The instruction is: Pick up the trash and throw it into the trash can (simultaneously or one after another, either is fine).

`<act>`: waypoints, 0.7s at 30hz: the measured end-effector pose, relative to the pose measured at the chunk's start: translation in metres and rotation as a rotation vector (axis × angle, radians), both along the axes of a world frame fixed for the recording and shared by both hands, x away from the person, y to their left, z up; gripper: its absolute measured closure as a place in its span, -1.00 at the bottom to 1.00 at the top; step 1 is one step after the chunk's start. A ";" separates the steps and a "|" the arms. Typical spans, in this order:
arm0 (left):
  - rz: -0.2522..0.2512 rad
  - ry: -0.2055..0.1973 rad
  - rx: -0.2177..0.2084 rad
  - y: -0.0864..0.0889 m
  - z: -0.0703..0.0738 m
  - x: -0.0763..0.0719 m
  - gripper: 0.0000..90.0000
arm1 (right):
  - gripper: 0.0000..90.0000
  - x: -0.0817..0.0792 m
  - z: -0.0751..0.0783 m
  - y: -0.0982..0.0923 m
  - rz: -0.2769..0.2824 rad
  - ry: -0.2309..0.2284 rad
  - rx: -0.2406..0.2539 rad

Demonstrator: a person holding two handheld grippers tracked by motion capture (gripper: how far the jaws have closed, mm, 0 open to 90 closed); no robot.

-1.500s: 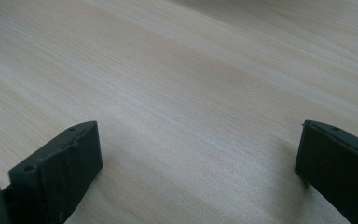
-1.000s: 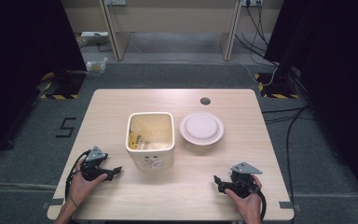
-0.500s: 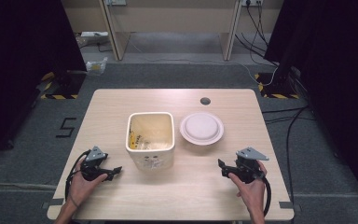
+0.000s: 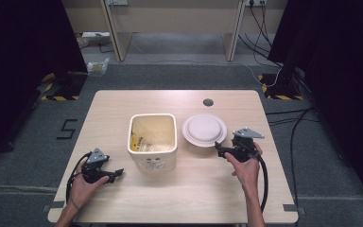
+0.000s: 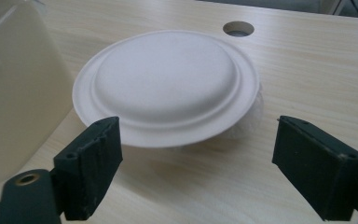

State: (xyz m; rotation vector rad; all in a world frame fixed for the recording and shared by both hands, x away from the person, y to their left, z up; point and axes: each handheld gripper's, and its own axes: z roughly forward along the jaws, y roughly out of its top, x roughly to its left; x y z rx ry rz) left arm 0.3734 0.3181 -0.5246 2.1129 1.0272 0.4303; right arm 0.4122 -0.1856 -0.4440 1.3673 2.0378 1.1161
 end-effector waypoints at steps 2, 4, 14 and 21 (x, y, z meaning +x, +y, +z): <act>0.001 -0.002 0.000 0.000 0.000 0.000 -0.73 | -0.67 0.008 0.001 0.002 0.013 0.007 0.004; 0.001 -0.002 0.000 0.000 0.000 0.000 -0.73 | -0.67 0.019 0.001 0.005 -0.003 0.003 -0.005; 0.001 -0.003 0.003 0.000 0.000 0.000 -0.73 | -0.67 0.057 -0.007 0.012 -0.046 0.054 0.002; 0.000 -0.003 0.006 0.000 0.000 0.000 -0.73 | -0.67 0.070 -0.022 0.017 -0.038 0.111 0.046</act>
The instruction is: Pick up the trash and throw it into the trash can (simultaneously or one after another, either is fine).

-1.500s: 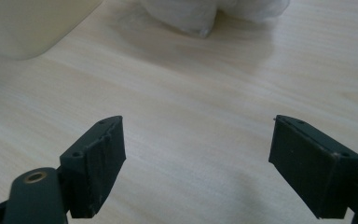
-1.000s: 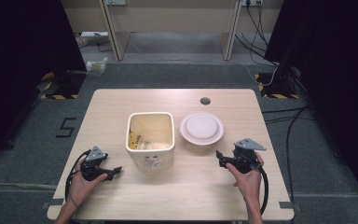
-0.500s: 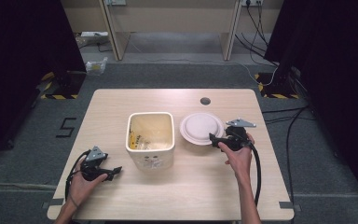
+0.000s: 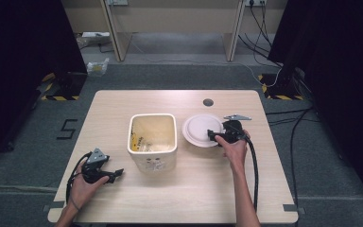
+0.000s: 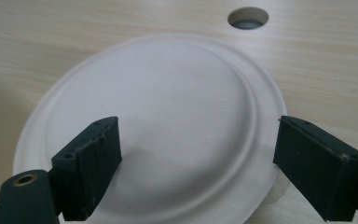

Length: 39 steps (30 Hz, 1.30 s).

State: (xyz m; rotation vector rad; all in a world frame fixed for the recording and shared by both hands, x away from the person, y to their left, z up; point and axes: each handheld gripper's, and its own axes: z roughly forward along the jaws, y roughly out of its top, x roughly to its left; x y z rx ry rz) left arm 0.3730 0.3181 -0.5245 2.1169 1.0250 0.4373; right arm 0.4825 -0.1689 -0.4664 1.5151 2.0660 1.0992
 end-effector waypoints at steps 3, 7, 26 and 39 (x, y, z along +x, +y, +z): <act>0.002 -0.001 -0.002 0.000 0.000 0.000 -0.73 | -0.67 0.002 -0.006 -0.001 0.017 0.014 0.019; 0.002 -0.001 -0.003 0.000 0.000 0.000 -0.72 | -0.68 0.004 -0.009 0.000 0.023 0.017 0.014; 0.003 -0.001 -0.003 0.000 0.000 -0.001 -0.71 | -0.67 0.000 -0.006 -0.018 0.024 0.060 0.019; 0.003 0.000 -0.001 0.000 0.000 -0.001 -0.71 | -0.67 -0.011 -0.011 -0.038 0.021 0.082 0.078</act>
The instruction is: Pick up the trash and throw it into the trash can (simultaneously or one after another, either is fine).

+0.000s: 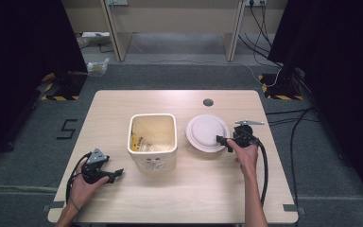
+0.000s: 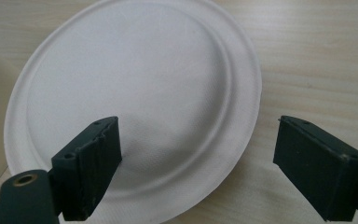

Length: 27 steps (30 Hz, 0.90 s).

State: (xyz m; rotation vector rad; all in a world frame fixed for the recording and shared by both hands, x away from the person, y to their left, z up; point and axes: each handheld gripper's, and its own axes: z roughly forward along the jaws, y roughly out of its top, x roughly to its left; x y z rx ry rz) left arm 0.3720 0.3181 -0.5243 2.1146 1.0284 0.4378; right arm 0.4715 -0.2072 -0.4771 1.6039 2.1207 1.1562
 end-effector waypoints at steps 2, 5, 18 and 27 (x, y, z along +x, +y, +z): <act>0.002 -0.002 -0.002 0.000 0.000 0.000 -0.71 | -0.67 0.001 -0.001 0.002 0.012 -0.002 -0.001; 0.001 0.000 -0.001 0.000 0.000 0.000 -0.71 | -0.67 0.000 0.000 0.010 0.050 -0.009 0.027; 0.001 -0.002 -0.003 0.000 0.000 0.000 -0.70 | -0.67 0.009 -0.009 0.022 0.045 0.013 0.082; 0.003 -0.006 -0.004 0.000 0.000 0.000 -0.70 | -0.11 0.003 0.000 0.028 0.084 -0.038 0.036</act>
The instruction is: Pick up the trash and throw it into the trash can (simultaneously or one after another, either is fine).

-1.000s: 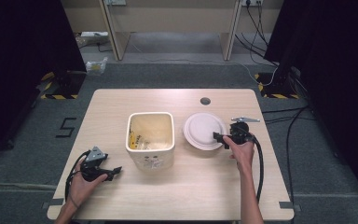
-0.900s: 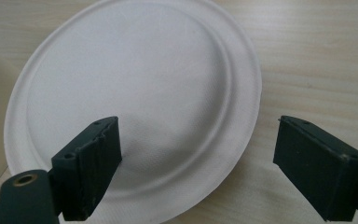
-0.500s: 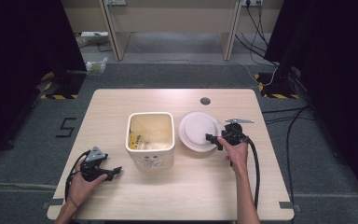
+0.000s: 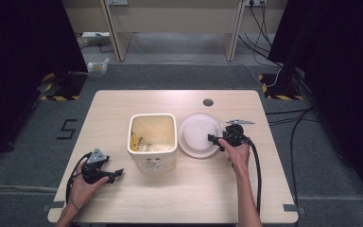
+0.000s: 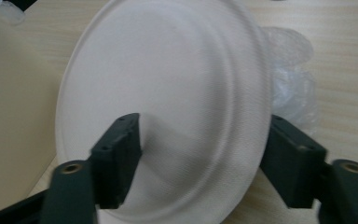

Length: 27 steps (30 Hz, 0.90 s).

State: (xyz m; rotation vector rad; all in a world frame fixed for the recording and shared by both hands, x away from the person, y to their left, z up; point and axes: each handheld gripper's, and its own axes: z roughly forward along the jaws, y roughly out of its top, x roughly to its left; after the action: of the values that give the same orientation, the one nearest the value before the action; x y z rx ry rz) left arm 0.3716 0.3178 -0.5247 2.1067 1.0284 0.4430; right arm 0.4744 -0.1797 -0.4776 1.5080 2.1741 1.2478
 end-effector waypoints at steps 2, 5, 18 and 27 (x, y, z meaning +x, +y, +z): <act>0.000 0.000 0.000 0.000 0.000 0.000 -0.70 | 0.03 -0.003 0.004 0.000 0.007 -0.019 -0.003; 0.002 0.000 -0.003 0.000 0.000 0.000 -0.70 | 0.20 -0.006 0.009 -0.001 0.015 -0.039 0.033; 0.000 0.001 0.000 0.000 0.000 0.000 -0.70 | 0.60 -0.014 0.021 -0.007 0.076 -0.102 0.169; 0.000 0.001 -0.001 0.000 0.000 0.000 -0.70 | 0.86 -0.018 0.025 -0.008 0.110 -0.131 0.182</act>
State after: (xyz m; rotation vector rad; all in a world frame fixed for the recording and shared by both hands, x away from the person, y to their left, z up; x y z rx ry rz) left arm 0.3714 0.3179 -0.5247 2.1062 1.0288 0.4420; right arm 0.4566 -0.1876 -0.4522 1.3410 2.1340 1.5716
